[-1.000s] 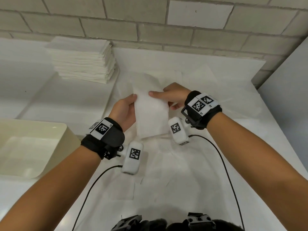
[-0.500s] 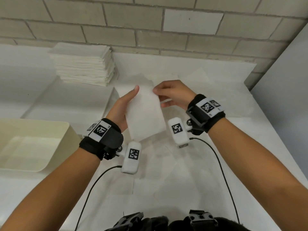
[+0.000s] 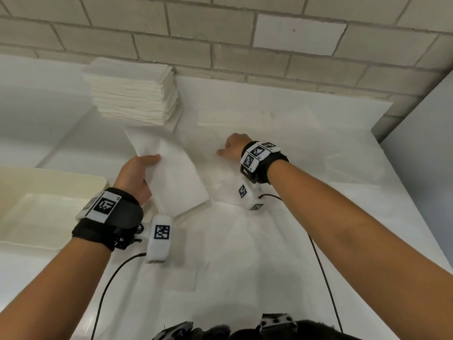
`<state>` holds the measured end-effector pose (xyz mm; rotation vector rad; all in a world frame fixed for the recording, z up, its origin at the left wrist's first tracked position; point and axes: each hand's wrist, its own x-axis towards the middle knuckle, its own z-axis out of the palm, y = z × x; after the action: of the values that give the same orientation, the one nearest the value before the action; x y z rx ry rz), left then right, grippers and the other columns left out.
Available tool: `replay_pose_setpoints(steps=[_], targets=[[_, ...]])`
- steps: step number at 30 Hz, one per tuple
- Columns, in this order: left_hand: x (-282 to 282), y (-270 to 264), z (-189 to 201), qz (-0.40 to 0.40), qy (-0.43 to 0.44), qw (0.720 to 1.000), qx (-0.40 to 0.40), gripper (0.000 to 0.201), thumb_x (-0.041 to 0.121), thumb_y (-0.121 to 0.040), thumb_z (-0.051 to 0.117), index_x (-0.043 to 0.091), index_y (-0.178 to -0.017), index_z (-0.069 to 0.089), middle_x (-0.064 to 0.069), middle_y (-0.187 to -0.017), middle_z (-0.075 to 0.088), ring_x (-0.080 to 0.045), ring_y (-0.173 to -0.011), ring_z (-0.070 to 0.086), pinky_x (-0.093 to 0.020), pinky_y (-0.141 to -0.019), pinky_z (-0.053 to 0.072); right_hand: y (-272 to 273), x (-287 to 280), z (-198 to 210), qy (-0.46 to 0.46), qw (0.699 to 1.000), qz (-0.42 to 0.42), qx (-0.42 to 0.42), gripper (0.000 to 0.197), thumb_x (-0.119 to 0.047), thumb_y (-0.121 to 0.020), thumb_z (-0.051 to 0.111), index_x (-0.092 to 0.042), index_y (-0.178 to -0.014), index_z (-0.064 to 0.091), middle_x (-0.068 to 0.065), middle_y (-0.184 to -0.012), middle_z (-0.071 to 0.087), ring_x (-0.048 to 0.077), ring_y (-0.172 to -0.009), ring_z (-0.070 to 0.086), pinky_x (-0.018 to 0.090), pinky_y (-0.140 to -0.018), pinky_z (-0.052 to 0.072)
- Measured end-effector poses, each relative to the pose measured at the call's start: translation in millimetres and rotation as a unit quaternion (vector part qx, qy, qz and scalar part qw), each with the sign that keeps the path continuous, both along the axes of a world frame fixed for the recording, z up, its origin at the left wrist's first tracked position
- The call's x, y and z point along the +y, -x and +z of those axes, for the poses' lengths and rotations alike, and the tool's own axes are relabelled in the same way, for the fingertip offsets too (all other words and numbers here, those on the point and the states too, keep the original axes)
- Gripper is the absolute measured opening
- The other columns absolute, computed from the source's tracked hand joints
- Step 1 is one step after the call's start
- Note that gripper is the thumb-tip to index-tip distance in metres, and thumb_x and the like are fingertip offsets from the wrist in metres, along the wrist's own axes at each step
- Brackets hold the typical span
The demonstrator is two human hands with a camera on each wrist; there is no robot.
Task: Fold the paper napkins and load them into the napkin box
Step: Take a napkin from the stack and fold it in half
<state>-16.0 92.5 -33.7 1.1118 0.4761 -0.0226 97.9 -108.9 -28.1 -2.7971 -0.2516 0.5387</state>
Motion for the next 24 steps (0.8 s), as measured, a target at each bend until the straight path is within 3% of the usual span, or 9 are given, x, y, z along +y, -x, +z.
replay_pose_setpoints(steps=[2,5,7,10,14,18,20,22,24], targets=[[0.0,-1.8,0.5,0.002,0.013,1.000,0.001,0.022,0.007,-0.093,0.048,0.008,-0.111,0.060,-0.005,-0.092,0.072,-0.021,-0.089,0.068,-0.034,-0.077,0.052,0.3,12.1,-8.1,0.017,1.000,0.012,0.006,0.055,-0.048,-0.088,0.056,-0.002,-0.119,0.053,0.010,-0.115,0.060,0.027,-0.102,0.058,0.026,-0.074,0.041],[-4.5,-3.2,-0.5,-0.015,0.019,1.000,0.005,0.018,0.011,-0.095,0.048,0.009,-0.106,0.061,-0.003,-0.084,0.074,-0.018,-0.084,0.069,-0.032,-0.074,0.053,-4.3,22.2,-23.8,0.029,0.999,0.012,0.006,0.051,-0.039,-0.084,0.065,-0.002,-0.117,0.053,0.011,-0.111,0.064,0.027,-0.089,0.059,0.027,-0.072,0.042],[-6.7,-4.1,-3.3,-0.017,0.029,0.999,0.012,0.019,0.015,-0.095,0.047,0.009,-0.107,0.061,-0.003,-0.085,0.073,-0.019,-0.086,0.068,-0.032,-0.076,0.052,-10.8,20.3,-28.5,0.003,1.000,-0.016,0.026,0.049,-0.035,-0.080,0.070,-0.005,-0.115,0.053,0.012,-0.117,0.062,0.029,-0.100,0.060,0.029,-0.080,0.046],[-8.0,-6.6,-7.3,-0.011,0.047,0.999,0.020,0.019,0.020,-0.097,0.047,0.011,-0.106,0.061,-0.004,-0.089,0.072,-0.019,-0.088,0.067,-0.032,-0.077,0.052,-19.8,6.9,-21.4,-0.113,0.986,-0.087,0.085,0.065,-0.030,-0.077,0.074,-0.002,-0.129,0.048,0.015,-0.128,0.055,0.028,-0.108,0.057,0.033,-0.091,0.046],[-14.9,-9.5,-8.3,-0.013,0.063,0.998,0.018,0.024,0.022,-0.098,0.045,0.010,-0.113,0.059,-0.004,-0.091,0.072,-0.017,-0.085,0.068,-0.030,-0.071,0.053,-11.1,-20.8,13.4,-0.381,0.909,-0.154,0.072,0.040,-0.002,-0.082,0.066,0.006,-0.120,0.055,0.020,-0.119,0.060,0.034,-0.109,0.059,0.043,-0.094,0.049],[-34.4,-11.9,-1.6,-0.036,0.062,0.997,0.031,0.036,0.030,-0.099,0.043,0.009,-0.125,0.055,-0.007,-0.108,0.068,-0.020,-0.092,0.066,-0.032,-0.072,0.051,18.8,-36.3,55.7,-0.531,0.836,-0.115,0.082,0.033,0.003,-0.087,0.059,-0.005,-0.118,0.054,0.008,-0.104,0.064,0.020,-0.088,0.065,0.029,-0.077,0.055],[-43.6,-12.8,5.6,-0.056,0.078,0.995,0.017,0.041,0.040,-0.099,0.039,0.011,-0.125,0.055,-0.007,-0.109,0.069,-0.020,-0.093,0.068,-0.033,-0.074,0.052,35.0,-34.9,68.2,-0.578,0.806,-0.087,0.095,0.033,0.004,-0.087,0.057,-0.009,-0.118,0.052,0.006,-0.102,0.065,0.017,-0.086,0.066,0.027,-0.077,0.057],[-51.7,-13.0,15.3,-0.103,0.100,0.989,-0.027,0.053,0.053,-0.097,0.030,0.015,-0.120,0.058,-0.008,-0.114,0.068,-0.021,-0.101,0.067,-0.037,-0.085,0.052,48.2,-25.7,67.9,-0.559,0.818,-0.071,0.110,0.040,0.000,-0.086,0.061,-0.005,-0.123,0.049,0.009,-0.111,0.063,0.022,-0.096,0.065,0.030,-0.083,0.056],[-58.6,-11.8,24.3,-0.143,0.097,0.982,-0.082,0.059,0.056,-0.097,0.023,0.015,-0.122,0.057,-0.010,-0.121,0.064,-0.023,-0.110,0.062,-0.038,-0.092,0.051,59.9,-13.3,57.6,-0.477,0.870,-0.057,0.111,0.055,-0.008,-0.081,0.070,0.001,-0.129,0.045,0.015,-0.124,0.058,0.028,-0.111,0.060,0.038,-0.097,0.049]])
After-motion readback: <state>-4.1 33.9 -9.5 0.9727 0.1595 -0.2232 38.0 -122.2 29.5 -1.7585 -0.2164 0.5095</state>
